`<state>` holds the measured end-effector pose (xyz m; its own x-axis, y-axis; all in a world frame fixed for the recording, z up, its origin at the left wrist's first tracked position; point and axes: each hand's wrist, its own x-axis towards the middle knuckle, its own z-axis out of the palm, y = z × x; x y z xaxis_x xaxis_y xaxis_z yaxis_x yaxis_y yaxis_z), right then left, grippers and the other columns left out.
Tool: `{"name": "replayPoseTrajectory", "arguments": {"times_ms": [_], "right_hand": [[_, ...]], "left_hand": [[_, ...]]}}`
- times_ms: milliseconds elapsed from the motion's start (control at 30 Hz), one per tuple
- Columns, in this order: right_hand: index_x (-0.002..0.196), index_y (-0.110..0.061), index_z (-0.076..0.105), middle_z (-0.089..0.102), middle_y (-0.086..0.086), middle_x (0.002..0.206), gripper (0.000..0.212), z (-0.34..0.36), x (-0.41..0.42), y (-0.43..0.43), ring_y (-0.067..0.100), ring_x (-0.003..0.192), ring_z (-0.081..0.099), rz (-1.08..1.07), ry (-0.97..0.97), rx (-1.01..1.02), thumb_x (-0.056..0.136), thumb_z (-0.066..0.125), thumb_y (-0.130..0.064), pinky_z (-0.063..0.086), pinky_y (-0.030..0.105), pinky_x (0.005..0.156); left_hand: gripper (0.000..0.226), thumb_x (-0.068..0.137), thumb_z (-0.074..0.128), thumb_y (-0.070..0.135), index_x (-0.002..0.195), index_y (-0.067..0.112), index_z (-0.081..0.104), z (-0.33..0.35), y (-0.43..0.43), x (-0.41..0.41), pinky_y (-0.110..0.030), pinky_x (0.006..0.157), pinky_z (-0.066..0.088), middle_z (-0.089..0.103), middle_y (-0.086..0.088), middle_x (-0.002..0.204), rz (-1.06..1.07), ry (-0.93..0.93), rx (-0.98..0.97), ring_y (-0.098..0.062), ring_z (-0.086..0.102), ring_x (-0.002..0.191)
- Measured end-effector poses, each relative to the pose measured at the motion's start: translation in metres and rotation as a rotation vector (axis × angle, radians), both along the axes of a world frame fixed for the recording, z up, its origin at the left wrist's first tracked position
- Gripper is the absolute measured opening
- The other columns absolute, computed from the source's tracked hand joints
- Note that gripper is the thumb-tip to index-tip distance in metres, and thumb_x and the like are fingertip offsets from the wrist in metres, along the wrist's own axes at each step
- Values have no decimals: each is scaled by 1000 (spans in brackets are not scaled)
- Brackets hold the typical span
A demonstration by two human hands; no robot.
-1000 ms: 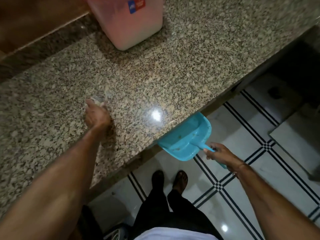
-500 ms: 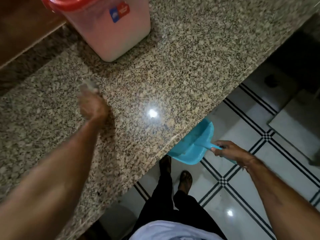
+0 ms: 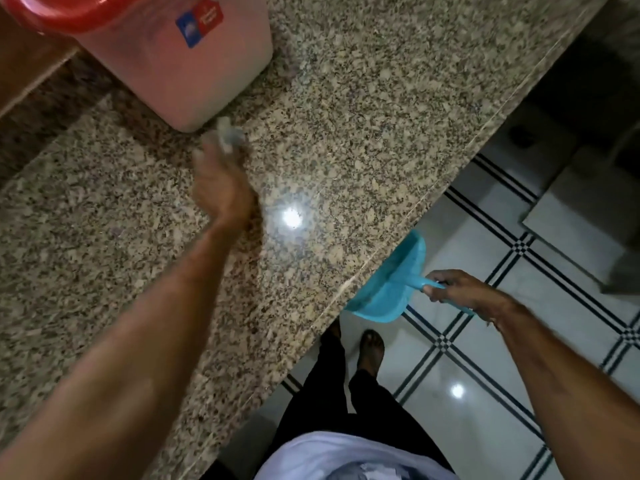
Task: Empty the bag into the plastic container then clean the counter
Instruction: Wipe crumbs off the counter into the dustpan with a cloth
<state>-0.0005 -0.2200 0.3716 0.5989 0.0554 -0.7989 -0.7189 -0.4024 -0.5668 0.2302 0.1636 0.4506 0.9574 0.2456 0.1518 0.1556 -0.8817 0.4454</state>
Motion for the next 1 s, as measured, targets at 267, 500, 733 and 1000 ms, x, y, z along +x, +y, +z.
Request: {"name": "replayPoseTrajectory", "arguments": {"times_ms": [267,500,733,1000], "right_hand": [[99,-11,73,65,0,82,13,-7,-25,-10,13,79,58,-49,44,-20,97,70,-24,46,24,73],[102,-9,73,63,0,83,15,5,-39,-19,9,78,58,-173,20,19,96,71,-22,46,20,70],[97,-23,74,71,-11,79,25,5,-61,-14,2,74,65,-254,-15,35,85,75,-44,50,21,69],[95,-15,73,64,-11,79,36,16,-84,4,6,77,59,-344,18,52,78,75,-46,44,23,72]], "left_hand": [[29,110,30,42,122,31,55,-17,-92,10,-28,41,42,66,6,99,-445,8,49,-7,56,67],[36,109,35,44,117,23,63,19,-125,-3,-18,59,45,64,3,102,-588,-91,-59,-6,55,77],[53,109,22,49,122,16,61,-5,-145,85,-41,73,57,64,-8,97,-667,-95,149,-24,61,80],[52,106,19,56,108,27,62,-14,-155,-41,-22,57,42,53,6,78,-1301,38,-57,-11,49,66]]}}
